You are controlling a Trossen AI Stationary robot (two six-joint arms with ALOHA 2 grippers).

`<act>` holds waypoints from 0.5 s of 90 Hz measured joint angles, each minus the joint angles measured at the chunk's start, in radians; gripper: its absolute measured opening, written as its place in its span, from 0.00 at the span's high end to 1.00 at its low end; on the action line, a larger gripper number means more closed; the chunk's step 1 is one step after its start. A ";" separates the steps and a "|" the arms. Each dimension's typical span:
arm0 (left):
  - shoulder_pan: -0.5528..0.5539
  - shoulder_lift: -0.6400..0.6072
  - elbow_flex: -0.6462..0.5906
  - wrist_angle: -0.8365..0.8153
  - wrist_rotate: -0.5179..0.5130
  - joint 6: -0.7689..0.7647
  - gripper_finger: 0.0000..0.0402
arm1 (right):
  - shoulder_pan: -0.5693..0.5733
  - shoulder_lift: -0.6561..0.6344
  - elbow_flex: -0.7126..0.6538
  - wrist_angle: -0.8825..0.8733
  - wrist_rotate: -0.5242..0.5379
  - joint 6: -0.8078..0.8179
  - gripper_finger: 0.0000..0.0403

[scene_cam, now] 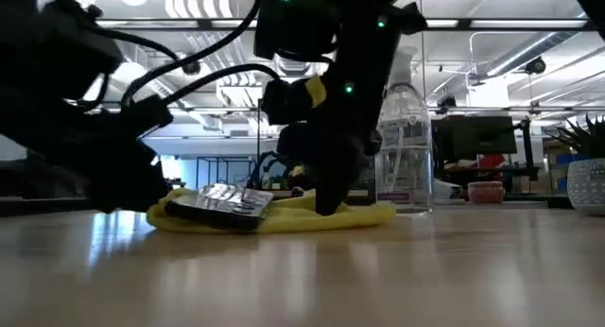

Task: Apply microfiber cloth
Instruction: Wipe the black cellphone with the yellow microfiber cloth

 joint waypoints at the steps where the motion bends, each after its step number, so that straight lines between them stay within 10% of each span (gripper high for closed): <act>1: 0.007 0.000 0.000 0.002 0.003 0.006 1.00 | -0.003 0.000 0.000 0.002 0.001 -0.002 1.00; 45: 0.290 -0.008 -0.005 0.107 0.159 0.304 1.00 | -0.144 -0.001 -0.005 0.140 0.015 -0.247 1.00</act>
